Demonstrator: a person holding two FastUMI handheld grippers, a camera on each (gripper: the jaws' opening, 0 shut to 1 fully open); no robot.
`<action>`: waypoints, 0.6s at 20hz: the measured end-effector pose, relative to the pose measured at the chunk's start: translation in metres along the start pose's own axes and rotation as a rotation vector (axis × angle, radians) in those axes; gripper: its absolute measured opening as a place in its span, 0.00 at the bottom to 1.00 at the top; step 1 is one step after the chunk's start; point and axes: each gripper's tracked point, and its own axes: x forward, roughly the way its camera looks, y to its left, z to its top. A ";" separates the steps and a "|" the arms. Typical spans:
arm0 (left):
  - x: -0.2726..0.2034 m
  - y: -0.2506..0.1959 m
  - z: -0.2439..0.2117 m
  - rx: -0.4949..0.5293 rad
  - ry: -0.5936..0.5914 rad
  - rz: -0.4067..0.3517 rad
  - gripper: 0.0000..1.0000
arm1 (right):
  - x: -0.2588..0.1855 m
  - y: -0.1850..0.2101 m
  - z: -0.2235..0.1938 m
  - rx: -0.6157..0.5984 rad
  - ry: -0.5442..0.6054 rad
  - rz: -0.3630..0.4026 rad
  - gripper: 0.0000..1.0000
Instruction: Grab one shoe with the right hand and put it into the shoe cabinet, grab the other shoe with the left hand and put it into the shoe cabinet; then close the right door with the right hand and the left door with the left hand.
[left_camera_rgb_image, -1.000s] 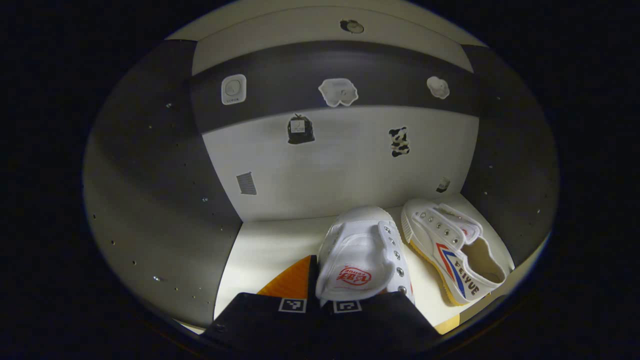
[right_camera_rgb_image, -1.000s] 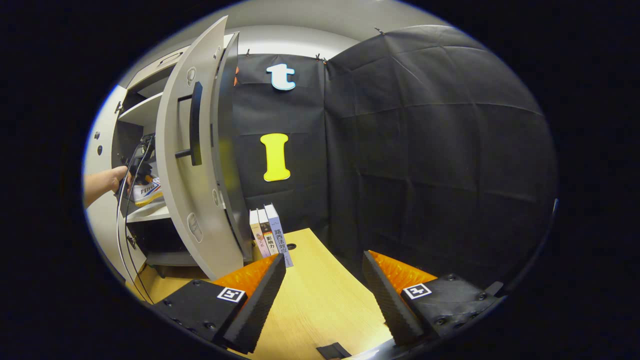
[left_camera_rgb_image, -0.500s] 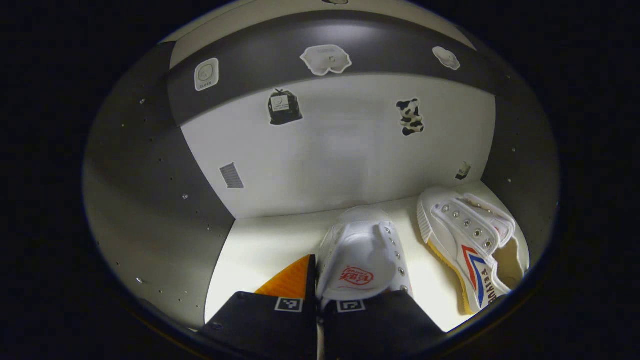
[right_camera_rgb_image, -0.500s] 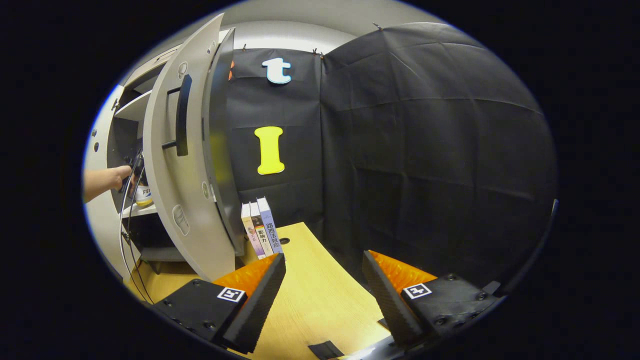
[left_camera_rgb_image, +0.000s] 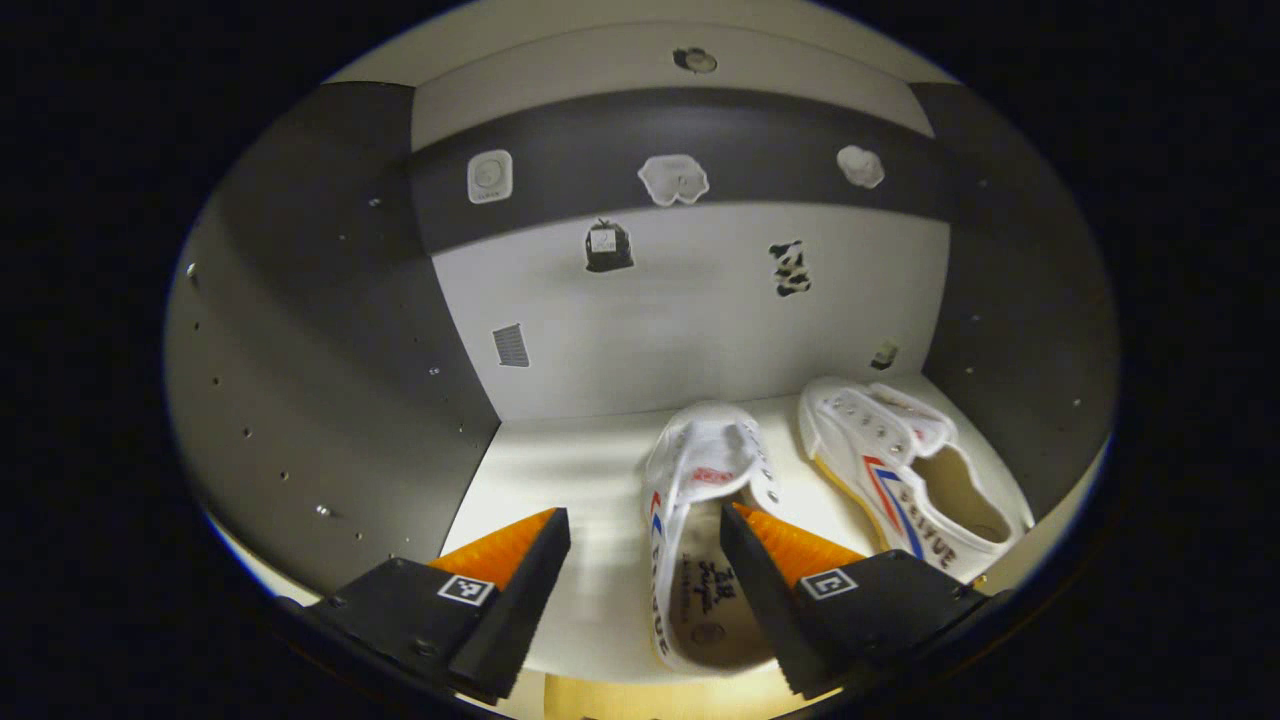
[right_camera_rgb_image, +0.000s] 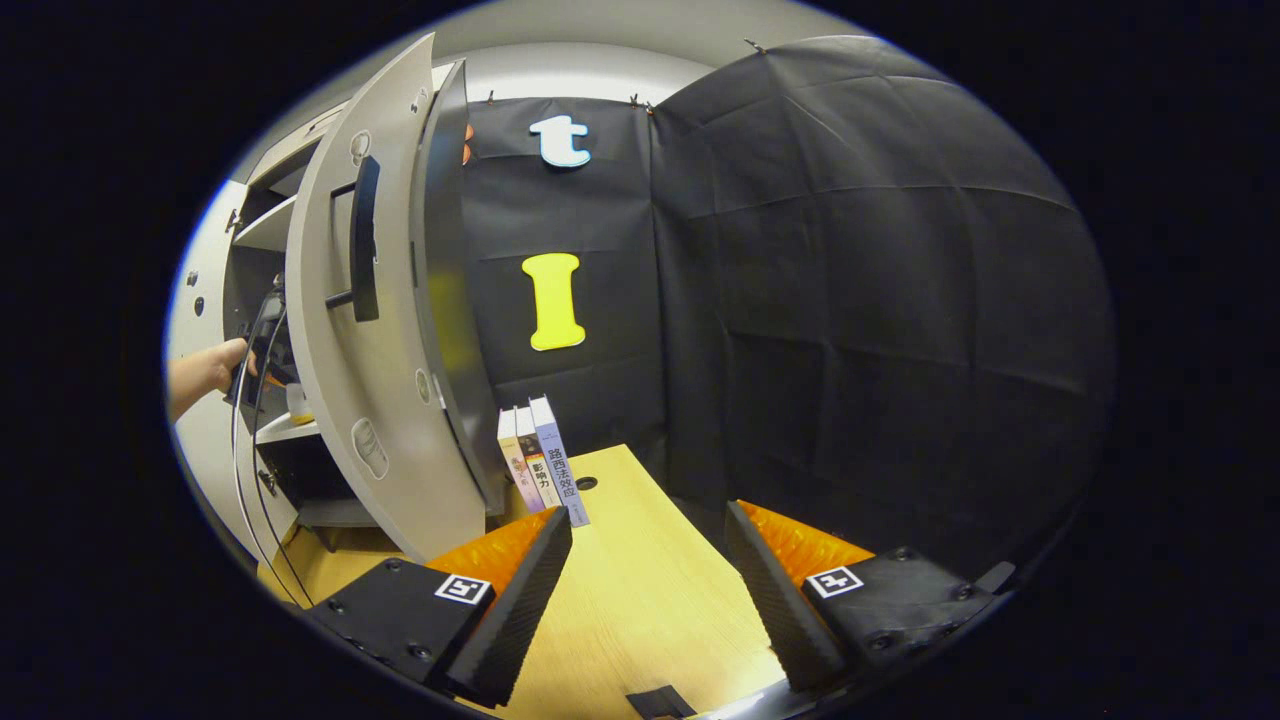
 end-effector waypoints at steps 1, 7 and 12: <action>-0.019 -0.001 0.000 -0.011 -0.020 -0.007 0.98 | 0.002 0.003 0.004 -0.005 -0.006 0.019 0.99; -0.144 -0.012 -0.013 -0.136 -0.254 -0.013 0.97 | 0.018 0.028 0.030 -0.048 -0.047 0.155 0.98; -0.227 -0.016 -0.068 -0.113 -0.389 0.074 0.98 | 0.028 0.049 0.058 -0.030 -0.074 0.270 1.00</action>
